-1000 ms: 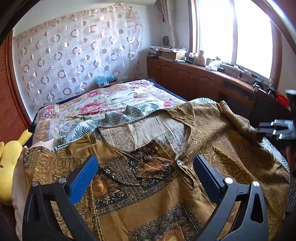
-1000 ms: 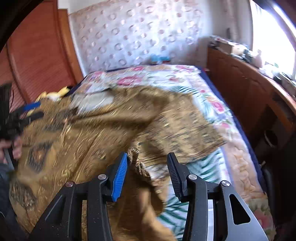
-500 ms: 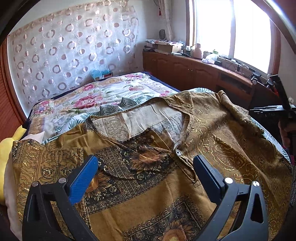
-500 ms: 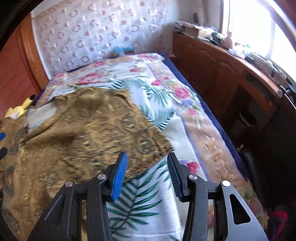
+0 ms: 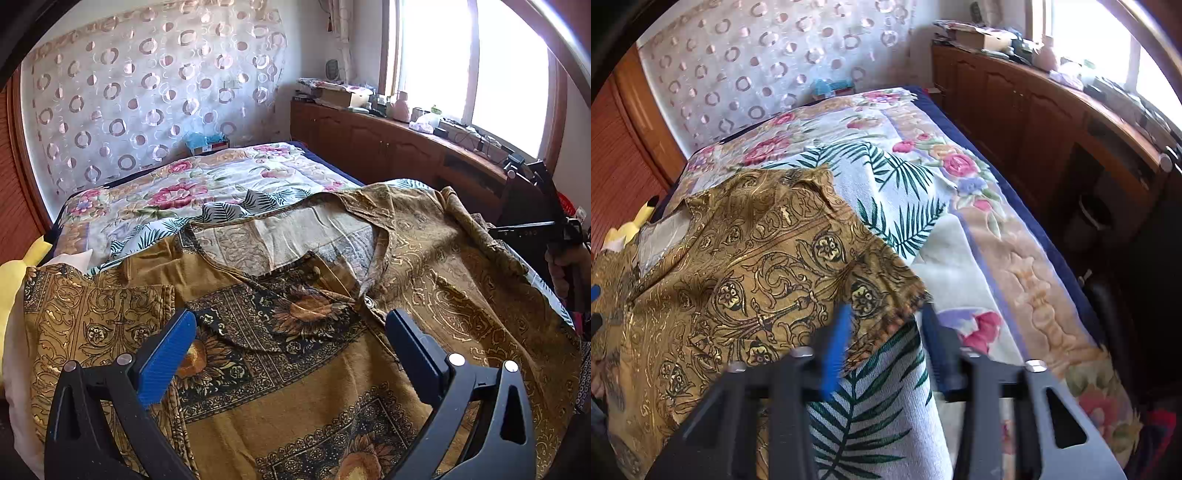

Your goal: Fold small clothes

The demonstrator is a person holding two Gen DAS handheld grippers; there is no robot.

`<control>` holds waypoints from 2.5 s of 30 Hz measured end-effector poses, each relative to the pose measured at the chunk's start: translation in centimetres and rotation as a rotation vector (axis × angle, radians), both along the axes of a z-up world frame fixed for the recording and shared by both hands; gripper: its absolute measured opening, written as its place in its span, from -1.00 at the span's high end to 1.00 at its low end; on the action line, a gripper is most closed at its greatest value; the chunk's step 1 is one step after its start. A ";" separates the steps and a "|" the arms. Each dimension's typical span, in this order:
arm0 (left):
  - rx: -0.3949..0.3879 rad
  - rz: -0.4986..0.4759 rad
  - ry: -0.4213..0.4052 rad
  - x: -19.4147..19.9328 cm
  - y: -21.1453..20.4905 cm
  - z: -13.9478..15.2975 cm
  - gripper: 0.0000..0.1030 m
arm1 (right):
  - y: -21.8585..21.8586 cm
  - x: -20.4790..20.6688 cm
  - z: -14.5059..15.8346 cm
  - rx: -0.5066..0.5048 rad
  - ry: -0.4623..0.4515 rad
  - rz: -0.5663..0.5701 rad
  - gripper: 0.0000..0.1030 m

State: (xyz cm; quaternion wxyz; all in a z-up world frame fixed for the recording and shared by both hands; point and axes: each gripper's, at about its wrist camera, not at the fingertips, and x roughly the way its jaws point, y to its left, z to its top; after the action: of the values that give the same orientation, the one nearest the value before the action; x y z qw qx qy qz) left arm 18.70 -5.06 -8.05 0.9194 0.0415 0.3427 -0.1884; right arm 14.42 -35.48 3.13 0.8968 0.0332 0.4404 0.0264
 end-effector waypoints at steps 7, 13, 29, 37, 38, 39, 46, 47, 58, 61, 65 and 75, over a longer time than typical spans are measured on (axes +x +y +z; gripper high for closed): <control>-0.011 0.012 0.001 0.0 0.8 -0.1 -0.99 | 1.9 -0.8 1.2 -0.051 -0.095 0.096 0.87; -0.017 0.023 -0.014 0.0 1.2 0.3 -1.00 | 5.0 -0.8 2.8 -0.042 -0.134 0.186 0.87; -0.045 0.064 -0.040 -0.1 2.8 0.8 -0.99 | 12.9 0.2 5.6 0.026 -0.189 0.407 0.70; -0.043 0.063 -0.040 0.0 2.9 0.8 -1.00 | 10.2 0.5 5.4 -0.039 -0.195 0.311 0.17; -0.043 0.062 -0.039 0.0 2.9 0.7 -1.00 | 9.5 0.5 4.9 -0.055 -0.185 0.292 0.17; -0.042 0.061 -0.038 -0.1 2.9 0.7 -1.00 | 9.2 0.5 4.6 -0.065 -0.174 0.279 0.17; -0.042 0.062 -0.039 -0.1 2.8 0.7 -1.00 | 7.7 4.1 1.6 -0.108 -0.066 0.191 0.17; -0.041 0.064 -0.038 -0.1 2.8 0.6 -1.00 | 7.7 4.9 1.3 -0.106 -0.057 0.185 0.17; -0.039 0.065 -0.033 -0.1 2.9 0.2 -1.00 | 9.2 10.7 2.1 -0.121 -0.082 0.267 0.91; -0.032 0.062 -0.029 -0.1 2.8 -0.1 -1.00 | 8.8 11.2 3.0 -0.115 -0.159 0.225 0.91; -0.029 0.062 -0.027 -0.1 2.7 -0.4 -1.00 | 8.8 11.3 2.1 -0.144 -0.133 0.200 0.69; -0.021 0.081 -0.020 0.1 3.1 -0.4 -0.99 | 8.6 9.8 1.0 -0.154 -0.037 0.242 0.11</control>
State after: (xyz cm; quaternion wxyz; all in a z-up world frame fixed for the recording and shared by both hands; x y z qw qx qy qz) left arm 18.83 -1.99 -8.46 0.9300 0.0197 0.3330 -0.1543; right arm 24.24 -26.88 4.14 0.8949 -0.0897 0.4253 0.1010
